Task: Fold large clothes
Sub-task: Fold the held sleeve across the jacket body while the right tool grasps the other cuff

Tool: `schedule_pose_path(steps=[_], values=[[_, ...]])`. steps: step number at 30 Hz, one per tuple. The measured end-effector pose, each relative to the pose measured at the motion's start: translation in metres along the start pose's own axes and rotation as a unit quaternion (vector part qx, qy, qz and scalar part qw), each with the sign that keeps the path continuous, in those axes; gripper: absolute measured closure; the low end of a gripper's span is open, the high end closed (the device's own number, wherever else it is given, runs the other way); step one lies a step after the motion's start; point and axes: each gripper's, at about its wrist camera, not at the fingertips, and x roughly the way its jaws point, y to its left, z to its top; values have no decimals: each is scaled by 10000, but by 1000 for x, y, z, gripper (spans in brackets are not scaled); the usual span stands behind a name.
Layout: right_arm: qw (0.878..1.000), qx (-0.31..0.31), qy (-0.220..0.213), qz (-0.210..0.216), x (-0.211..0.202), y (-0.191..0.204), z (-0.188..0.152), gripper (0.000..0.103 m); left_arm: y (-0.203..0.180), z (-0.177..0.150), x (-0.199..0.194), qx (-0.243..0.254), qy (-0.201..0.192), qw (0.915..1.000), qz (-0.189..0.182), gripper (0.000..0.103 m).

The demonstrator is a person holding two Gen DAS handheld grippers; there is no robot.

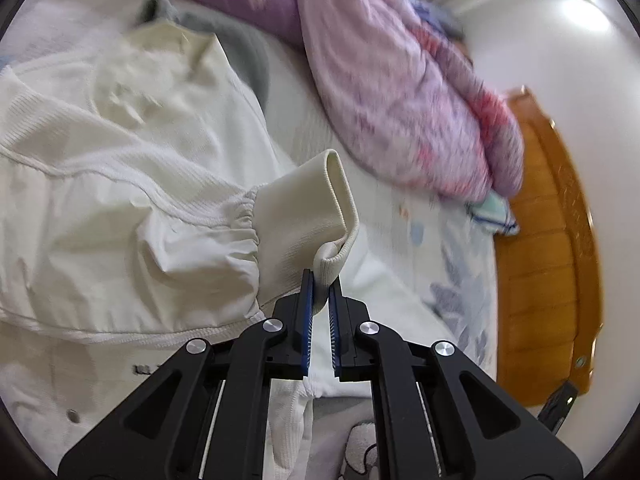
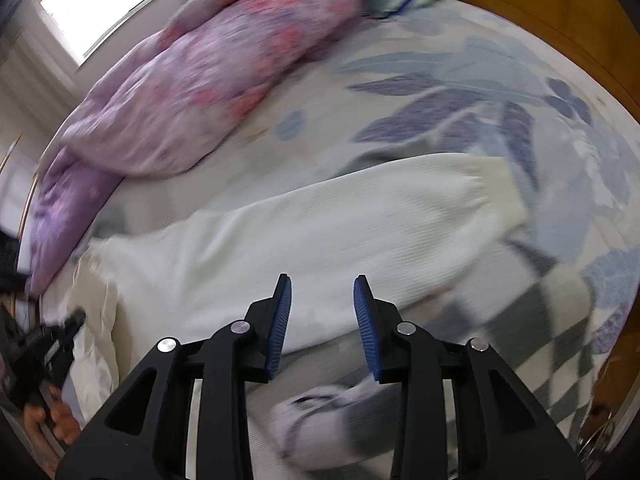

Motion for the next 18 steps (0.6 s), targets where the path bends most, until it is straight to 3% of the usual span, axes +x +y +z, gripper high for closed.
schedule_pose_path(steps=[5,10,12,14,15,16,18], values=[[9898,1345,-276,-381,4,-71,26,59,-7,-20,49,201,556,9976,371,95],[9783,1943,-255,-672,17,-122,56,53,-12,-31,77,373,969,9920,720,93],[9717,2165,-9,-945,28,-143,68,47,-8,-31,81,292,1132,9905,724,81],[9640,2473,296,-932,43,-169,73,45,-9,-31,83,233,1195,9905,644,59],[9550,2768,519,-928,55,-186,72,45,-9,-31,79,267,1110,9907,740,38],[9496,2904,720,-931,62,-194,71,45,-9,-30,72,285,1008,9913,790,31],[9388,3289,925,-432,81,-210,64,45,-6,-27,62,205,914,9932,697,31]])
